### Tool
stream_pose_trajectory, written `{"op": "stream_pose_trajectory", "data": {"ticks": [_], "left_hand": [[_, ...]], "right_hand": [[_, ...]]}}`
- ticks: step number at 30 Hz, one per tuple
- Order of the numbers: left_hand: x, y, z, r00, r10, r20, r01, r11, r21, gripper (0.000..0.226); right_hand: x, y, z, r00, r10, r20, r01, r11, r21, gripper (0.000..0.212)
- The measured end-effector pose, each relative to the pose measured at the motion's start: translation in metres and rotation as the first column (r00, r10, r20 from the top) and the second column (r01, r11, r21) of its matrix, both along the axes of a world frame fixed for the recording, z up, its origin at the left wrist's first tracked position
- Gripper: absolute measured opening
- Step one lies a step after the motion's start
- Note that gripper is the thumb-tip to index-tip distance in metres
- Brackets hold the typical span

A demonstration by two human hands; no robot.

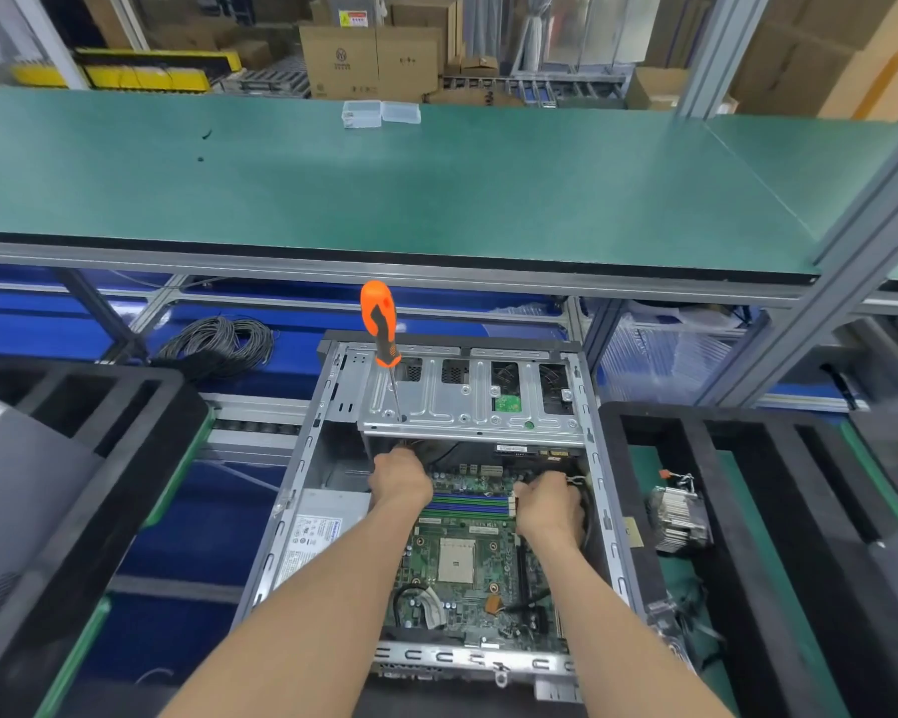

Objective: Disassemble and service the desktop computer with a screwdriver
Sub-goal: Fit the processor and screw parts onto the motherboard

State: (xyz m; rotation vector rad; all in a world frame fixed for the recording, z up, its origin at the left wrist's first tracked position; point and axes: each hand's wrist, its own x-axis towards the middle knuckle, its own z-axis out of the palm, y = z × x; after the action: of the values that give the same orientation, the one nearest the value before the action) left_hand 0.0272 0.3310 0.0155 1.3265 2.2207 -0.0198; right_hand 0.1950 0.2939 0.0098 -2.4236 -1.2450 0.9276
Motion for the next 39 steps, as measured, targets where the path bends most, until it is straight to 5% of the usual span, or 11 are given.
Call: {"op": "stream_pose_trajectory", "data": {"ticks": [5, 10, 16, 21, 25, 30, 35, 39], "left_hand": [[-0.001, -0.002, -0.004, 0.999, 0.047, 0.004, -0.047, 0.998, 0.040, 0.037], [-0.001, 0.001, -0.006, 0.991, 0.132, 0.013, -0.133, 0.990, 0.052, 0.037], [0.001, -0.001, -0.002, 0.987, 0.159, 0.025, -0.160, 0.986, 0.046, 0.034], [0.011, -0.015, 0.002, 0.995, 0.050, 0.081, -0.060, 0.991, 0.122, 0.024], [0.013, -0.024, -0.003, 0.994, -0.103, -0.033, 0.107, 0.978, 0.182, 0.019], [0.008, -0.027, -0.007, 0.980, -0.173, -0.098, 0.192, 0.953, 0.236, 0.034], [0.006, -0.031, 0.000, 0.978, -0.208, -0.025, 0.204, 0.918, 0.339, 0.029], [0.009, -0.038, 0.008, 0.938, -0.156, 0.310, 0.011, 0.906, 0.423, 0.027]], "right_hand": [[-0.009, -0.005, 0.002, 0.981, 0.104, 0.162, -0.118, 0.989, 0.084, 0.023], [-0.012, -0.004, -0.003, 0.954, 0.272, 0.125, -0.293, 0.935, 0.200, 0.019], [-0.013, 0.000, -0.013, 0.886, 0.406, 0.225, -0.445, 0.882, 0.157, 0.016], [-0.013, 0.000, -0.014, 0.869, 0.430, 0.245, -0.476, 0.862, 0.177, 0.017], [-0.013, 0.000, -0.012, 0.854, 0.448, 0.264, -0.502, 0.843, 0.193, 0.019], [-0.017, -0.002, -0.004, 0.831, 0.467, 0.303, -0.537, 0.816, 0.214, 0.021], [-0.016, -0.008, 0.012, 0.811, 0.506, 0.295, -0.568, 0.801, 0.189, 0.026], [-0.006, -0.023, 0.030, 0.844, 0.519, 0.132, -0.536, 0.821, 0.199, 0.021]]}}
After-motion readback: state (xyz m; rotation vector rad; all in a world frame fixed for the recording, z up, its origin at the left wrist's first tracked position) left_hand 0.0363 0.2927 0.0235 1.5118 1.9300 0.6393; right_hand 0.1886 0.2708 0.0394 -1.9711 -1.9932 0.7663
